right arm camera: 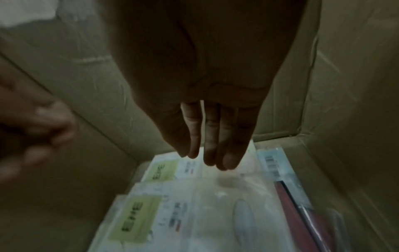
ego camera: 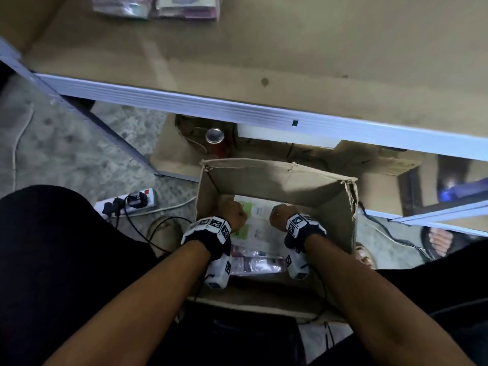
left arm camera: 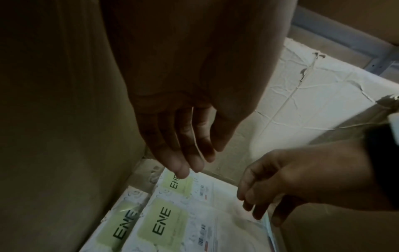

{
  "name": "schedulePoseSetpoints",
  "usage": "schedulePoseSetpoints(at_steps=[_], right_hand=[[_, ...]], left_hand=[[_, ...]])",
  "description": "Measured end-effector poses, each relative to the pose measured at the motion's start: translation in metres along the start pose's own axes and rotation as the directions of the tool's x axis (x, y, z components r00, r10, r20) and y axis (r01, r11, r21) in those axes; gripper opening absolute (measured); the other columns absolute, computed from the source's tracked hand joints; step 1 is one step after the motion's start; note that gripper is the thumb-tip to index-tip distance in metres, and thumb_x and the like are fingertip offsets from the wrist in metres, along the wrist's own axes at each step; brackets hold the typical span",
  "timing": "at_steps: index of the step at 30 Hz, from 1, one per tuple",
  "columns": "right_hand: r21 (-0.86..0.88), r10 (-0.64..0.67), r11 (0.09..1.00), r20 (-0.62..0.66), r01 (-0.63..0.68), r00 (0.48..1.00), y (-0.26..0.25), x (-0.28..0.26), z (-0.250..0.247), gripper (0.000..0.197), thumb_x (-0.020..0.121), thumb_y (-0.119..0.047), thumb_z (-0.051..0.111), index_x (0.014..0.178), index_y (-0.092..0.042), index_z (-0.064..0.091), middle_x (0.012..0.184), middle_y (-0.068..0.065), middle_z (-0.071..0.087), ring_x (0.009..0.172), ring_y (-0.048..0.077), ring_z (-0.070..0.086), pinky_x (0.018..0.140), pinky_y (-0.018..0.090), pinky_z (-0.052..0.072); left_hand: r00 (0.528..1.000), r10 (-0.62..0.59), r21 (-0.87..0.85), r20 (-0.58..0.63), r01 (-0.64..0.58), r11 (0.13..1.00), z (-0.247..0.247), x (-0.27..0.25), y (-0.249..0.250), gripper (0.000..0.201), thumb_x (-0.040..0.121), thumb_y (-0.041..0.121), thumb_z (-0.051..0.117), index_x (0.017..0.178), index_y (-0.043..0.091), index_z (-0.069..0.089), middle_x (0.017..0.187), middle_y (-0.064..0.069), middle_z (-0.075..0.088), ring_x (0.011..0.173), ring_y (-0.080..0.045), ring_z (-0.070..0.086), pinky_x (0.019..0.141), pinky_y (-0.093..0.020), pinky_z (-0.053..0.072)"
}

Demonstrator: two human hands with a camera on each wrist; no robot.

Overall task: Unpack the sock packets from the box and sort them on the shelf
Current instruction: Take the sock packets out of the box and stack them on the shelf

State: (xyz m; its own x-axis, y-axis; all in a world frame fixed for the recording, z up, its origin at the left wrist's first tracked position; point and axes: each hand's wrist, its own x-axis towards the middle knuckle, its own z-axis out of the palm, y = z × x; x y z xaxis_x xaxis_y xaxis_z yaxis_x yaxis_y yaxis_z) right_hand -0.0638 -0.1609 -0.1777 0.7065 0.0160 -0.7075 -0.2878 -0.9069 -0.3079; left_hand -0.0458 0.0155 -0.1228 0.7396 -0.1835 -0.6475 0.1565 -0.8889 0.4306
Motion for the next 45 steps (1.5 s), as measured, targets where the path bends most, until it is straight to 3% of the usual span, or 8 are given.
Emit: schedulePoseSetpoints(at_steps=[5,10,14,21,25,31,37,45], right_hand=[[-0.130,-0.065,0.989,0.043,0.070,0.997,0.005,0.020,0.027,0.046,0.089,-0.011,0.063,0.132,-0.003,0.048,0.135,0.021,0.046,0.124,0.035,0.050,0.097,0.038,0.047],[-0.254,-0.078,0.963,0.048,0.088,0.996,0.005,0.028,0.048,0.064,0.082,-0.008,0.070,0.139,-0.007,0.039,0.135,0.018,0.041,0.126,0.037,0.044,0.096,0.045,0.047],[-0.307,-0.095,0.946,0.042,0.104,0.995,0.012,0.028,0.056,0.055,0.088,-0.006,0.059,0.139,-0.010,0.038,0.136,0.016,0.042,0.128,0.034,0.042,0.097,0.046,0.045],[-0.340,-0.129,0.930,0.056,0.141,0.990,0.014,0.022,0.058,0.060,0.086,-0.006,0.064,0.140,-0.010,0.038,0.135,0.016,0.044,0.127,0.034,0.045,0.098,0.045,0.043],[-0.340,-0.138,0.927,0.078,0.156,0.987,0.015,0.020,0.057,0.059,0.084,-0.006,0.066,0.137,-0.008,0.039,0.133,0.017,0.046,0.125,0.035,0.048,0.097,0.045,0.045],[-0.226,-0.154,0.958,0.104,0.174,0.983,0.020,0.014,0.055,0.069,0.080,-0.009,0.071,0.138,-0.006,0.034,0.134,0.018,0.048,0.124,0.033,0.052,0.098,0.040,0.047],[-0.168,-0.142,0.972,0.130,0.163,0.981,0.021,0.007,0.055,0.038,0.089,-0.013,0.062,0.122,-0.006,0.046,0.125,0.021,0.050,0.111,0.035,0.058,0.085,0.036,0.048],[-0.183,-0.074,0.978,0.158,0.103,0.985,0.016,0.006,0.058,0.039,0.090,-0.013,0.064,0.125,0.001,0.055,0.129,0.020,0.054,0.116,0.034,0.059,0.086,0.034,0.049]], left_hand=[[1.000,-0.030,0.104,-0.007,0.030,0.994,0.004,0.002,0.000,0.034,0.100,0.019,0.045,0.117,-0.002,0.065,0.126,-0.020,0.063,0.121,-0.032,0.056,0.102,-0.032,0.043],[0.998,-0.047,0.170,0.050,0.038,0.985,0.011,0.002,-0.004,0.033,0.098,0.020,0.048,0.119,-0.001,0.064,0.131,-0.018,0.061,0.124,-0.033,0.054,0.103,-0.038,0.046],[0.998,-0.012,0.218,0.062,-0.002,0.976,0.013,-0.001,-0.005,0.033,0.099,0.023,0.046,0.118,0.002,0.062,0.131,-0.016,0.060,0.123,-0.033,0.054,0.101,-0.038,0.047],[0.999,0.019,0.271,0.041,-0.030,0.962,0.009,-0.006,0.007,0.032,0.098,0.030,0.046,0.116,0.011,0.065,0.125,-0.012,0.063,0.120,-0.032,0.055,0.093,-0.037,0.049],[0.999,0.009,0.273,0.037,-0.019,0.962,0.006,-0.012,0.009,0.032,0.098,0.033,0.047,0.117,0.015,0.065,0.130,-0.011,0.060,0.122,-0.033,0.053,0.097,-0.039,0.048],[0.999,0.014,0.291,0.030,-0.023,0.956,0.002,-0.020,0.009,0.032,0.100,0.028,0.049,0.117,0.008,0.067,0.130,-0.013,0.062,0.122,-0.034,0.054,0.099,-0.038,0.048],[0.999,-0.005,0.289,0.050,-0.010,0.957,0.003,-0.024,0.013,0.034,0.101,0.028,0.047,0.116,0.006,0.068,0.130,-0.014,0.062,0.122,-0.035,0.053,0.102,-0.039,0.046],[0.999,-0.010,0.309,0.042,-0.004,0.951,0.004,-0.020,0.014,0.036,0.102,0.029,0.047,0.122,0.006,0.066,0.135,-0.014,0.059,0.127,-0.034,0.050,0.103,-0.038,0.045]])
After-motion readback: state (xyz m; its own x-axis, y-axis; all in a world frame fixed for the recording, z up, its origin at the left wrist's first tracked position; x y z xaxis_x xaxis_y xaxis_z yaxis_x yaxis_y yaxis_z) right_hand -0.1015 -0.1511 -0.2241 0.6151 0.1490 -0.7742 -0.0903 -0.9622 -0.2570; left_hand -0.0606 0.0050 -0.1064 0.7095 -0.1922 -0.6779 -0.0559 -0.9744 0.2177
